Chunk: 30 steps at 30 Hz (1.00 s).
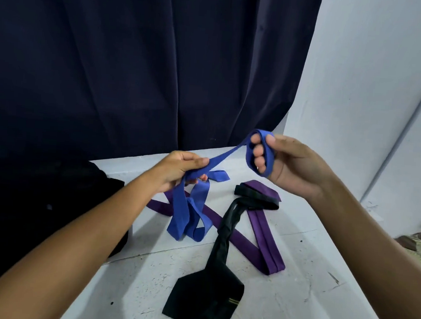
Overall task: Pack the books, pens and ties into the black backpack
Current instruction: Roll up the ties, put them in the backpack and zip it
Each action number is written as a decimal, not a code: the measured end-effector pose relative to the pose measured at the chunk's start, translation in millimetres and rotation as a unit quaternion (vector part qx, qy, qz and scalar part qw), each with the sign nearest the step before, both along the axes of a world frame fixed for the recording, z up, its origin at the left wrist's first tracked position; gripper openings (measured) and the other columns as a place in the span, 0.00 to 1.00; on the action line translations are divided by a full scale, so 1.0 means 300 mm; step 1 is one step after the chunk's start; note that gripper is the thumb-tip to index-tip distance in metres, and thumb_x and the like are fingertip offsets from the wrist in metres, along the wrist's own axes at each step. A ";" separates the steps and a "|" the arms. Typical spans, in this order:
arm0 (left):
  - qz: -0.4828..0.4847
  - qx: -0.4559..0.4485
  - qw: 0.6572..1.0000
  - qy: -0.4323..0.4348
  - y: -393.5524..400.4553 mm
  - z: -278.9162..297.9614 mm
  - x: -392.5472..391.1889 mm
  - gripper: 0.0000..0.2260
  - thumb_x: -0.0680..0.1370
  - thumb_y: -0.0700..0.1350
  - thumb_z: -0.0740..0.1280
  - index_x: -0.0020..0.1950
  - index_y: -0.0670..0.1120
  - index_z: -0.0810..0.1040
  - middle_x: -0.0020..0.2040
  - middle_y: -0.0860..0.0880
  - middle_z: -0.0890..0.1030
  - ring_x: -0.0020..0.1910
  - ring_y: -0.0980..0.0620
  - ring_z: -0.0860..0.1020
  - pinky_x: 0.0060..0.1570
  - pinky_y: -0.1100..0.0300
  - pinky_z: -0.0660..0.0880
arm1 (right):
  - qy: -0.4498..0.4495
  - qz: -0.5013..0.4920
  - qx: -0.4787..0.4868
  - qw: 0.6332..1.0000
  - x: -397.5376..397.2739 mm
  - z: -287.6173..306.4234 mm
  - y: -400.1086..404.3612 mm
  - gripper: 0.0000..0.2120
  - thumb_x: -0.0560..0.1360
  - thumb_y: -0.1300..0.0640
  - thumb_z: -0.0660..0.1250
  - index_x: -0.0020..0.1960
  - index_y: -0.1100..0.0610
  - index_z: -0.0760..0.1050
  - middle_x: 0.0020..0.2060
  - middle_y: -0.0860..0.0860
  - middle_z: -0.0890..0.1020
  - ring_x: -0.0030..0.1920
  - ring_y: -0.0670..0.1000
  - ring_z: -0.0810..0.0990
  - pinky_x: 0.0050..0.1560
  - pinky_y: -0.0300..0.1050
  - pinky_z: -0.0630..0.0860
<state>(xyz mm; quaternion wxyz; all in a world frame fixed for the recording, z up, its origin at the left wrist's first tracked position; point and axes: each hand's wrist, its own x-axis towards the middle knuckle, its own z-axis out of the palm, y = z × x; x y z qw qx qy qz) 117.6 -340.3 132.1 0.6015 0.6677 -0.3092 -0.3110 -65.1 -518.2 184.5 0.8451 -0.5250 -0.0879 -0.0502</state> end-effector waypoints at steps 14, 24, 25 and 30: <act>-0.017 -0.130 0.974 0.187 -0.084 -0.049 -0.120 0.10 0.83 0.37 0.54 0.44 0.43 0.69 0.29 0.51 0.73 0.16 0.61 0.59 0.19 0.69 0.58 | 0.018 -0.136 0.000 0.991 0.102 0.198 0.056 0.10 0.81 0.65 0.57 0.55 0.66 0.76 0.44 0.57 0.85 0.43 0.53 0.86 0.41 0.42 0.82; -0.064 -0.209 0.961 0.168 -0.067 -0.065 -0.128 0.26 0.62 0.59 0.80 0.48 0.46 0.73 0.30 0.51 0.70 0.18 0.61 0.58 0.19 0.69 0.59 | 0.029 -0.166 0.059 0.984 0.122 0.182 0.034 0.10 0.81 0.66 0.57 0.56 0.67 0.75 0.45 0.58 0.85 0.44 0.55 0.86 0.41 0.42 0.82; -0.060 -0.196 0.967 0.152 -0.066 -0.064 -0.128 0.22 0.63 0.56 0.81 0.46 0.47 0.75 0.30 0.51 0.69 0.18 0.60 0.58 0.19 0.69 0.59 | 0.029 -0.166 0.056 0.984 0.124 0.181 0.036 0.10 0.81 0.66 0.57 0.56 0.67 0.75 0.45 0.58 0.85 0.44 0.55 0.86 0.41 0.43 0.82; -0.003 -0.163 0.980 0.113 -0.075 -0.049 -0.161 0.06 0.72 0.45 0.69 0.37 0.44 0.78 0.34 0.47 0.75 0.24 0.55 0.69 0.23 0.65 0.68 | 0.023 -0.174 0.026 0.984 0.133 0.175 0.042 0.09 0.81 0.66 0.57 0.55 0.67 0.76 0.45 0.58 0.85 0.45 0.55 0.86 0.42 0.43 0.82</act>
